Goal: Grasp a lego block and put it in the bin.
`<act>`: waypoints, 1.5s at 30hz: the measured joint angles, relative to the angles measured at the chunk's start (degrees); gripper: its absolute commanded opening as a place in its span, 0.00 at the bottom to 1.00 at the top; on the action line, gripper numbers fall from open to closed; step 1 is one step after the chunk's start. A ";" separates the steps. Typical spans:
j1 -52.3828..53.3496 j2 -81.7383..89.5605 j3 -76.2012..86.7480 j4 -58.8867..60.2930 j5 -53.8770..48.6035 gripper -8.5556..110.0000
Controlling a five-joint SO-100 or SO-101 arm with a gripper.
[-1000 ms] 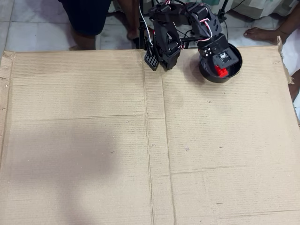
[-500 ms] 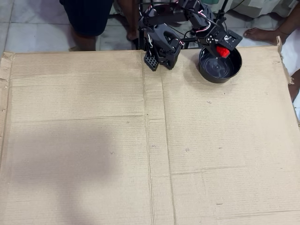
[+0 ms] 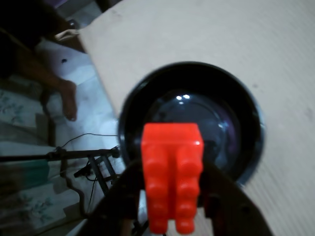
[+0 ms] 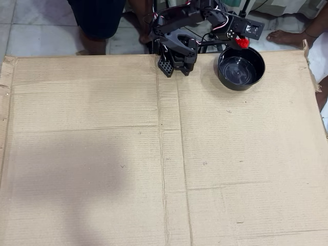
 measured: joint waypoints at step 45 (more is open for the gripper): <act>47.72 0.09 19.95 -18.19 0.00 0.26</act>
